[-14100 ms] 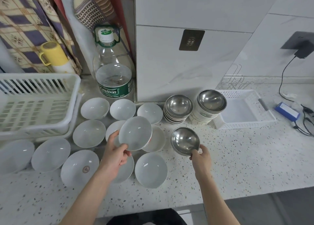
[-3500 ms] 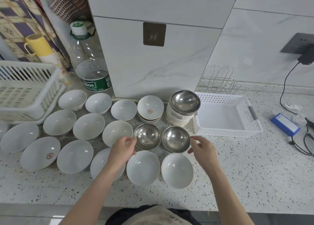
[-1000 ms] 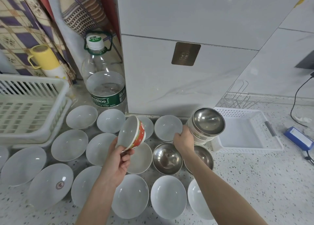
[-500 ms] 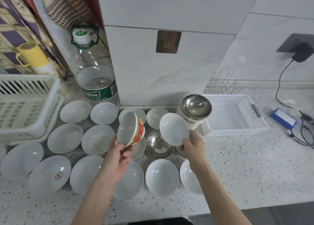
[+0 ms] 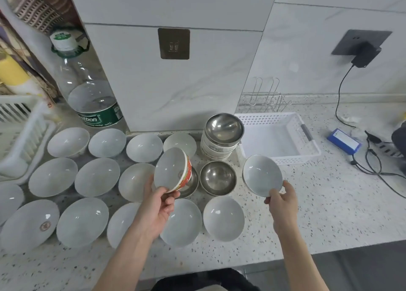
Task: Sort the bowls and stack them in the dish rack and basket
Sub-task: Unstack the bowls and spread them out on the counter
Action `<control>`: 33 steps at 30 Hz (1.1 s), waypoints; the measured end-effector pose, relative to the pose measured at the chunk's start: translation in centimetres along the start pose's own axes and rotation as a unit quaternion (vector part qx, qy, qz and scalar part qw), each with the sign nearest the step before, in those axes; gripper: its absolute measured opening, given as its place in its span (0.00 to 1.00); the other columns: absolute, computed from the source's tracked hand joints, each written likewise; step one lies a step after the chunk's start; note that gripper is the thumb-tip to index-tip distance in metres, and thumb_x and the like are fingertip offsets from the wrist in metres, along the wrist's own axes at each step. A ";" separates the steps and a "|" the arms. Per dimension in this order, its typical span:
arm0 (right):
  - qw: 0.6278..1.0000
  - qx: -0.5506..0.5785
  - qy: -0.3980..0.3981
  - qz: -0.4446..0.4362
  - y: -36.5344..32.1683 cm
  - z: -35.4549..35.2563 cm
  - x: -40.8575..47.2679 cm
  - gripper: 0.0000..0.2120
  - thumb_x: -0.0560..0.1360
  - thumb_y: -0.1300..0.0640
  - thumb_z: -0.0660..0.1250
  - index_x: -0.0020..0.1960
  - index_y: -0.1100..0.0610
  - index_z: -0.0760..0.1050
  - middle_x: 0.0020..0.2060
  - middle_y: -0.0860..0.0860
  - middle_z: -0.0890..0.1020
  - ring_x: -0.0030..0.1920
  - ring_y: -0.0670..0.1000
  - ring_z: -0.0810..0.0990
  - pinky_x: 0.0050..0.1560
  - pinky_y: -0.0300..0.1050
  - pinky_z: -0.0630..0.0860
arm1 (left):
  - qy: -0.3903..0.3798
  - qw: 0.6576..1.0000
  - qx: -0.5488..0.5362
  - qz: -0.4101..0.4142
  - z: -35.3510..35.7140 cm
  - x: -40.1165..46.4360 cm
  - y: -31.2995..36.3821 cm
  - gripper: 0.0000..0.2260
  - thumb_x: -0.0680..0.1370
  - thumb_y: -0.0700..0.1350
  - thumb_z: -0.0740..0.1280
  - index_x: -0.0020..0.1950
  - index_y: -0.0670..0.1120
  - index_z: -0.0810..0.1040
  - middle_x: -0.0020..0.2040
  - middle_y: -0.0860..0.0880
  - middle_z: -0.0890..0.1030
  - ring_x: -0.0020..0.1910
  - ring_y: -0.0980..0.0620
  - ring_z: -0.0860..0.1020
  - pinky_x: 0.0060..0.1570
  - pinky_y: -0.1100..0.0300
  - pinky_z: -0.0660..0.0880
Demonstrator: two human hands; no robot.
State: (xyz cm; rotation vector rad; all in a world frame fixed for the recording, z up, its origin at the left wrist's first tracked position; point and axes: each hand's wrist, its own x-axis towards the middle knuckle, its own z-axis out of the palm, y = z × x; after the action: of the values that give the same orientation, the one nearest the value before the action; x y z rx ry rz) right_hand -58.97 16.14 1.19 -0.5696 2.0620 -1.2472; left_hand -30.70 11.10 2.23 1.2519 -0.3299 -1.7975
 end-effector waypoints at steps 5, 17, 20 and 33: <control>0.995 -0.073 -0.062 -0.014 1.5 -1.7 3.2 0.23 0.77 0.63 0.57 0.71 0.53 0.65 0.32 0.54 0.80 0.33 0.49 0.77 0.30 0.42 0.69 | 0.036 0.999 -0.015 0.023 3.0 -0.2 -2.8 0.21 0.80 0.31 0.55 0.63 0.54 0.71 0.39 0.40 0.76 0.21 0.58 0.71 0.17 0.68 0.64; 0.969 -0.149 -0.191 -0.041 3.3 -1.6 7.7 0.23 0.76 0.64 0.56 0.69 0.53 0.67 0.38 0.52 0.81 0.34 0.51 0.79 0.29 0.44 0.73 | 0.107 0.992 -0.036 0.058 6.2 -1.4 -7.7 0.27 0.80 0.32 0.59 0.71 0.60 0.67 0.31 0.39 0.79 0.21 0.55 0.70 0.18 0.67 0.66; 0.964 -0.155 -0.210 -0.043 3.5 -1.6 8.2 0.23 0.76 0.64 0.56 0.69 0.51 0.67 0.37 0.52 0.81 0.33 0.51 0.79 0.28 0.44 0.73 | 0.118 0.991 -0.019 0.066 6.7 -1.8 -8.3 0.26 0.80 0.32 0.59 0.70 0.59 0.67 0.34 0.38 0.79 0.22 0.55 0.71 0.19 0.67 0.66; 0.951 -0.176 -0.248 -0.062 4.0 -1.4 9.4 0.24 0.76 0.63 0.55 0.72 0.52 0.65 0.40 0.51 0.80 0.35 0.52 0.79 0.31 0.47 0.76 | 0.112 0.990 0.030 0.084 8.1 -2.8 -10.0 0.28 0.80 0.32 0.57 0.71 0.61 0.65 0.38 0.37 0.78 0.23 0.55 0.73 0.19 0.66 0.68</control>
State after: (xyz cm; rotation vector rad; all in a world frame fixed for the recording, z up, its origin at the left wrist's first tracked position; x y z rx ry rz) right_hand -66.62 12.72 -4.80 -1.0720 1.8335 -0.6975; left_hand -42.51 16.83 1.17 1.4092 -0.3524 -1.4986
